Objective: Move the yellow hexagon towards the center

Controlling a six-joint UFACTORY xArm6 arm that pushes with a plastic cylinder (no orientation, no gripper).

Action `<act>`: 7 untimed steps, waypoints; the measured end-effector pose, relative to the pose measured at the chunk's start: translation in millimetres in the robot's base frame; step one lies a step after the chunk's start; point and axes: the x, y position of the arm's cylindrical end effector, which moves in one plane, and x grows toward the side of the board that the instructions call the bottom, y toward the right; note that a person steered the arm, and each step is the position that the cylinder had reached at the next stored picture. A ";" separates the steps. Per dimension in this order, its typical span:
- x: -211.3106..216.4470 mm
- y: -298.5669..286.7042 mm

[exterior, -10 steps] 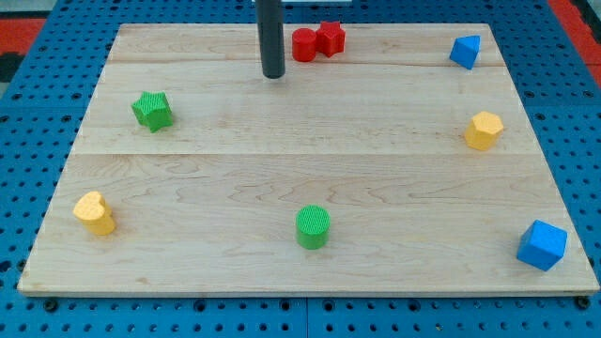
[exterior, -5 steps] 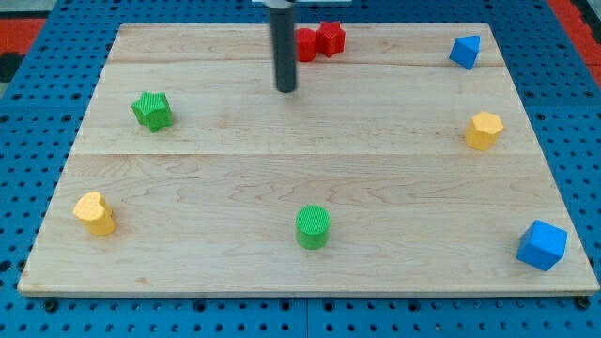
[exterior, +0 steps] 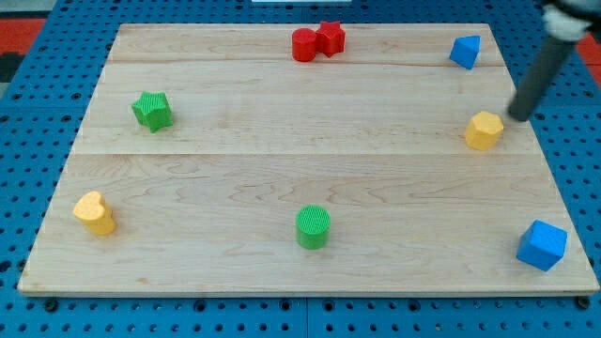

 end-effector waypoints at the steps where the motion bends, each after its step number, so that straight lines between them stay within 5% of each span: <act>1: 25.1 -77.3; 2: 24.4 15.3; 3: 78.2 11.7; 4: 78.8 -101.7; 5: 53.0 -205.1; 6: 18.1 -152.1; 7: -74.0 -134.2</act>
